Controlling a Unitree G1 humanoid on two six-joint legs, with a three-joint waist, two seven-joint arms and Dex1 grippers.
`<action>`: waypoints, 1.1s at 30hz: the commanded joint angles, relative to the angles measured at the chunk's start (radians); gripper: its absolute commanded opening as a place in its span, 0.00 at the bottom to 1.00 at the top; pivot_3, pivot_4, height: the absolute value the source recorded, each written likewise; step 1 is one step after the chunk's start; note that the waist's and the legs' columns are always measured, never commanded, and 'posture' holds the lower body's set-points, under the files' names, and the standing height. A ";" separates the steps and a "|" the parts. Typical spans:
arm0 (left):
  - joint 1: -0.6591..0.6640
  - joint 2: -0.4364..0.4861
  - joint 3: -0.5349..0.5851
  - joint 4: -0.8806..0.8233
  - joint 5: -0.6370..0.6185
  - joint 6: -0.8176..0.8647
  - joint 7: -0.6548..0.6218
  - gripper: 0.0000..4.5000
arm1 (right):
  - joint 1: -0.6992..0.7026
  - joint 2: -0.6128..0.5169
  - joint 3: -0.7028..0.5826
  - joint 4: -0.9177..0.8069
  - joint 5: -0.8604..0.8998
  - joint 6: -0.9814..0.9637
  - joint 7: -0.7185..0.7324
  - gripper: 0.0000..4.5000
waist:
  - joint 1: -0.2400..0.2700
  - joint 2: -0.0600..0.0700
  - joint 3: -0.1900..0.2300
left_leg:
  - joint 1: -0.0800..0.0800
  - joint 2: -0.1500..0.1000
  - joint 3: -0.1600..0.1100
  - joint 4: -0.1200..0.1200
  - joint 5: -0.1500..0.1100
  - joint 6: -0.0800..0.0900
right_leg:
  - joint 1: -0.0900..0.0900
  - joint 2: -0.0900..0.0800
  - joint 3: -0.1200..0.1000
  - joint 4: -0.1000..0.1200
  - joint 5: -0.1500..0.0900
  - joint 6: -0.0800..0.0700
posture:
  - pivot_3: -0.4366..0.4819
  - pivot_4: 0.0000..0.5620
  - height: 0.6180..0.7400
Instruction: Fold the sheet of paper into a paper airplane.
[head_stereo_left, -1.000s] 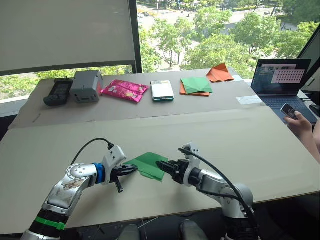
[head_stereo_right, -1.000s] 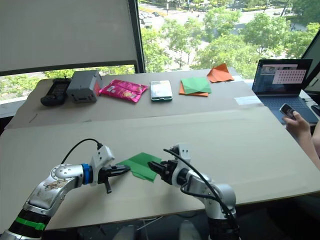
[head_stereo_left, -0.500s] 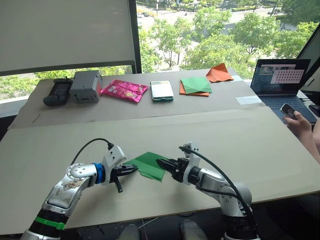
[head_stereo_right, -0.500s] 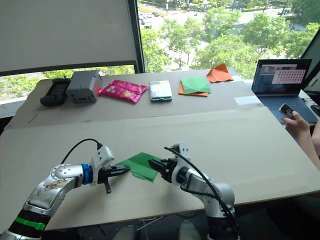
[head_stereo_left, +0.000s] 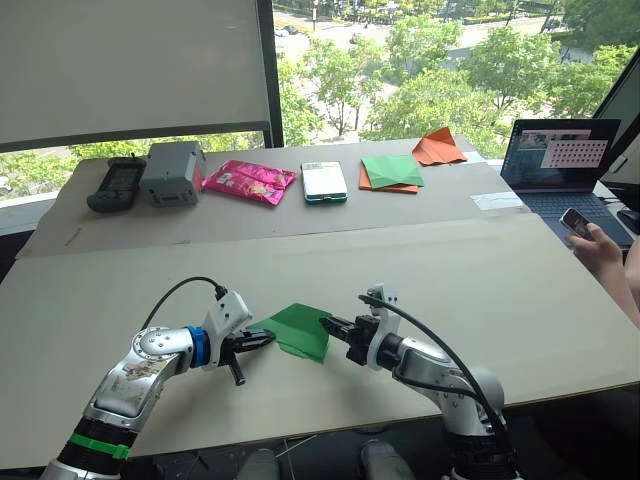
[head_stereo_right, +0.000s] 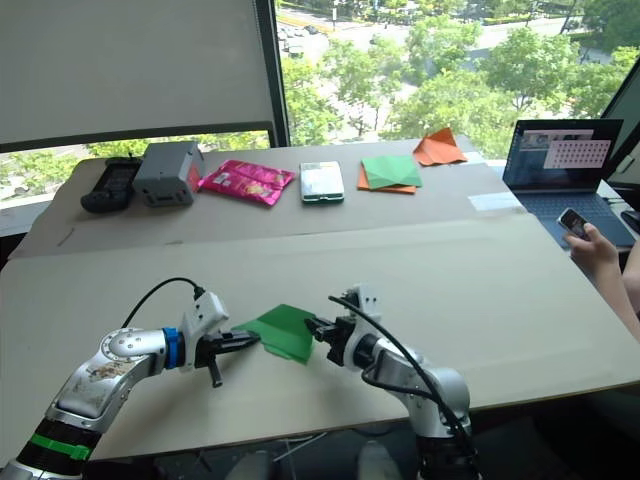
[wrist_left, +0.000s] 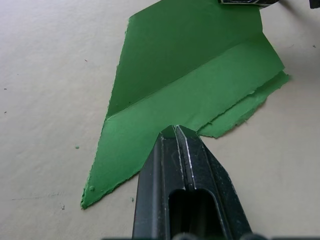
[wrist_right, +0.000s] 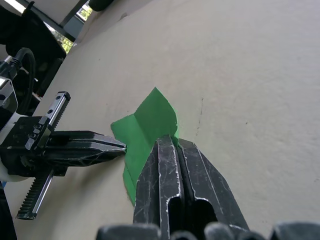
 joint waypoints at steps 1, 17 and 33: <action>-0.002 0.011 0.001 0.000 0.011 -0.005 -0.001 0.00 | 0.022 -0.090 0.147 -0.072 -0.132 -0.232 0.111 0.01 | 0.000 0.000 0.000 | 0.000 0.000 0.000 0.000 0.000 0.000 | 0.000 0.000 0.000 0.000 0.000 0.000 | 0.48 0.27 0.93; 0.014 0.047 0.066 -0.068 -0.064 0.062 -0.028 0.00 | -0.057 -0.343 0.445 0.178 -0.675 -0.842 0.284 0.01 | 0.002 -0.007 0.002 | 0.003 0.000 0.001 0.000 0.000 0.000 | 0.001 0.000 0.000 0.000 0.000 0.000 | 0.48 0.27 0.93; -0.126 -0.030 0.050 0.030 -0.101 0.052 -0.029 0.00 | -0.052 -0.308 0.425 0.187 -0.690 -0.806 0.320 0.01 | 0.000 -0.006 0.002 | 0.009 0.000 0.000 0.002 -0.002 -0.004 | 0.012 0.000 -0.001 -0.001 -0.001 -0.001 | 0.48 0.27 0.93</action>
